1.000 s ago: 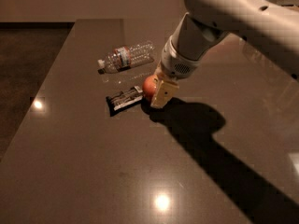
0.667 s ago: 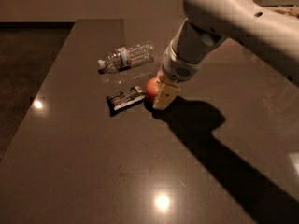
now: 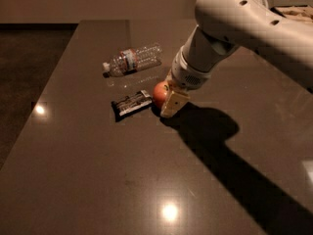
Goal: Move apple near rxbar chocolate
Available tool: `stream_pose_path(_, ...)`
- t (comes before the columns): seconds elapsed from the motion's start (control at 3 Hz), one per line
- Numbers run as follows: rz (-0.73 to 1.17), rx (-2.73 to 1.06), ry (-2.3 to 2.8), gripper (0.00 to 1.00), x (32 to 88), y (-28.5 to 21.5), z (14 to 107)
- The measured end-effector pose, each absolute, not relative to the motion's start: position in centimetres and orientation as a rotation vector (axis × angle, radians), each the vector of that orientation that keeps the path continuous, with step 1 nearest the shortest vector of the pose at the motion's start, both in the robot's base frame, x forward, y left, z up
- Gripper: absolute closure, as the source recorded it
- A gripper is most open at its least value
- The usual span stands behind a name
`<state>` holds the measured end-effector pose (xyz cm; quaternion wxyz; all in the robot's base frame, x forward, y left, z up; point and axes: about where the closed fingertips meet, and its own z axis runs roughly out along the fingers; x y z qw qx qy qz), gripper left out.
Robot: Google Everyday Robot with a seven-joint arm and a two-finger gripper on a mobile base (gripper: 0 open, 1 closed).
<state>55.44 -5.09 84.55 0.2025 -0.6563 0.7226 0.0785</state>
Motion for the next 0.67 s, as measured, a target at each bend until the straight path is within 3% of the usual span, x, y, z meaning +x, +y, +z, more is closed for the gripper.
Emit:
stream_pose_path(0.33, 0.220, -1.835, 2.016, 0.00, 55.39, -4.98, 84.52)
stream_pose_path(0.67, 0.220, -1.835, 2.016, 0.00, 55.39, -4.98, 84.52)
